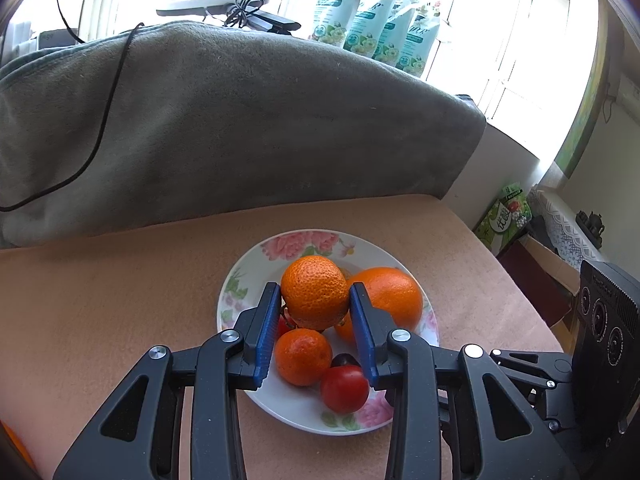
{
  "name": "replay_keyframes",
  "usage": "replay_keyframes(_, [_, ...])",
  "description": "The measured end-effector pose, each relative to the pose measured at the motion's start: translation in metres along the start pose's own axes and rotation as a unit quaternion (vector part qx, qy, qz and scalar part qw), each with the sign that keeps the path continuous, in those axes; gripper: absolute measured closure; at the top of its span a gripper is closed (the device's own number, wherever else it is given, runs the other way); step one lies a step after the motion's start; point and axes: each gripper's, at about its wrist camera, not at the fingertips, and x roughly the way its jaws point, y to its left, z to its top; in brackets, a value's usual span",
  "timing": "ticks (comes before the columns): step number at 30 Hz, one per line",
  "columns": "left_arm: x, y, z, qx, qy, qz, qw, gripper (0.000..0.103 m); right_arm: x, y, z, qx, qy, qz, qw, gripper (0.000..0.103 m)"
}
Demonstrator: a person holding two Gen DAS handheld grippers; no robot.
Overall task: Organize fruits
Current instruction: 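Open the right tool in the plate while the left tool releases the mandarin, then withdraw both tools from the plate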
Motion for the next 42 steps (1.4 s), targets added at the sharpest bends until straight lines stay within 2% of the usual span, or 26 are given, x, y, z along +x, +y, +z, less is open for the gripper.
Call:
replay_keyframes(6, [-0.001,-0.001,0.000,0.003,0.001,0.001,1.0000,0.068,0.002,-0.002,-0.001,0.004,0.002,0.000,1.000,0.079])
replay_keyframes(9, [-0.004,-0.002,0.001,0.004,-0.005,0.003,1.0000,0.060,0.003,-0.002,-0.002,0.004,0.006,0.001,1.000,0.077])
replay_keyframes(11, [-0.006,-0.002,0.002,0.005,-0.007,0.004,1.0000,0.058,0.002,-0.001,-0.003,0.004,0.004,0.001,1.000,0.066])
replay_keyframes(12, [-0.006,-0.002,0.003,0.005,-0.008,0.004,0.9999,0.058,0.001,-0.001,-0.003,0.004,0.001,0.003,1.000,0.064])
replay_keyframes(16, [-0.009,-0.002,0.002,0.002,-0.010,0.005,0.9999,0.046,-0.002,0.000,-0.003,0.002,-0.004,0.006,1.000,0.053])
replay_keyframes(19, [-0.011,-0.001,0.002,-0.002,-0.013,0.004,0.9999,0.033,-0.004,0.000,-0.004,0.005,-0.009,0.007,1.000,0.050])
replay_keyframes(21, [-0.013,-0.001,0.002,-0.002,-0.016,0.005,0.9999,0.032,-0.005,-0.001,-0.004,0.008,-0.009,0.008,1.000,0.046])
replay_keyframes(23, [-0.016,0.000,0.002,-0.002,-0.018,0.010,0.9998,0.031,-0.006,-0.002,-0.004,0.010,-0.012,0.007,1.000,0.035])
replay_keyframes(25, [-0.017,-0.001,0.003,-0.004,-0.018,0.021,0.9996,0.024,-0.007,-0.001,-0.004,0.011,-0.017,0.008,1.000,0.034])
replay_keyframes(27, [-0.020,-0.002,0.003,-0.005,-0.023,0.033,0.9992,0.023,-0.009,-0.001,-0.003,0.014,-0.019,0.008,1.000,0.033])
replay_keyframes(35, [-0.030,-0.004,0.003,0.007,-0.030,0.062,0.9976,0.023,-0.014,0.004,-0.001,0.010,-0.024,0.002,1.000,0.017])
replay_keyframes(42, [-0.044,0.001,0.002,0.003,-0.044,0.070,0.9965,0.023,-0.012,0.016,-0.002,-0.012,-0.017,-0.007,1.000,0.015])
